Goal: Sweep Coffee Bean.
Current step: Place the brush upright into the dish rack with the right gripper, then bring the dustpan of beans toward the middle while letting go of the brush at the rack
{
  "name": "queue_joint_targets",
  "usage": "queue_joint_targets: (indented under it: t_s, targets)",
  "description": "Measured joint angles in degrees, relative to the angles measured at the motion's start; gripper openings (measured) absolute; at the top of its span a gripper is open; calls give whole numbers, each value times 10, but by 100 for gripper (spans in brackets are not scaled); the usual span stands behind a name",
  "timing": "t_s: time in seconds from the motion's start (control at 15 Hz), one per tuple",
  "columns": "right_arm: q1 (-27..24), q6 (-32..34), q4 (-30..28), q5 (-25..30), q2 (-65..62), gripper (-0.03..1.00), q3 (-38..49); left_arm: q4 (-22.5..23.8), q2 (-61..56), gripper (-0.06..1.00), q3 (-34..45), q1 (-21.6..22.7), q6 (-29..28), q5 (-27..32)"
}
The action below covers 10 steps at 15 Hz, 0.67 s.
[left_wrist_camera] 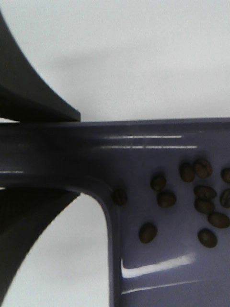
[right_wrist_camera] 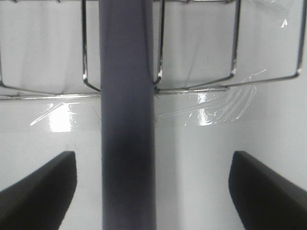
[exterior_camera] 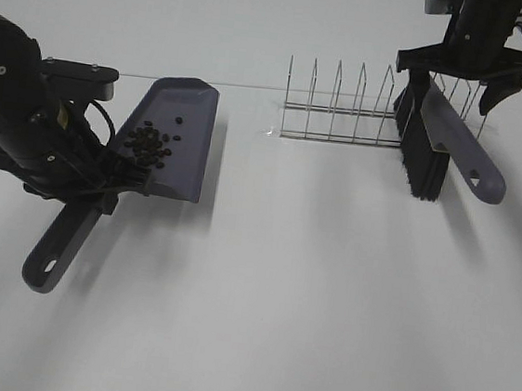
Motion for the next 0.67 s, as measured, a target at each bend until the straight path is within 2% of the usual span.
queue_joint_targets:
  t_s: [0.07, 0.4, 0.67]
  targets:
    - [0, 0, -1, 5, -5, 82, -28, 0, 0, 36, 0, -2, 0, -7]
    - [0, 0, 50, 7, -62, 82, -34, -17, 17, 36, -2, -3, 0, -37]
    - [0, 0, 71, 9, -74, 82, -30, -33, 62, 36, -19, -12, 3, -27]
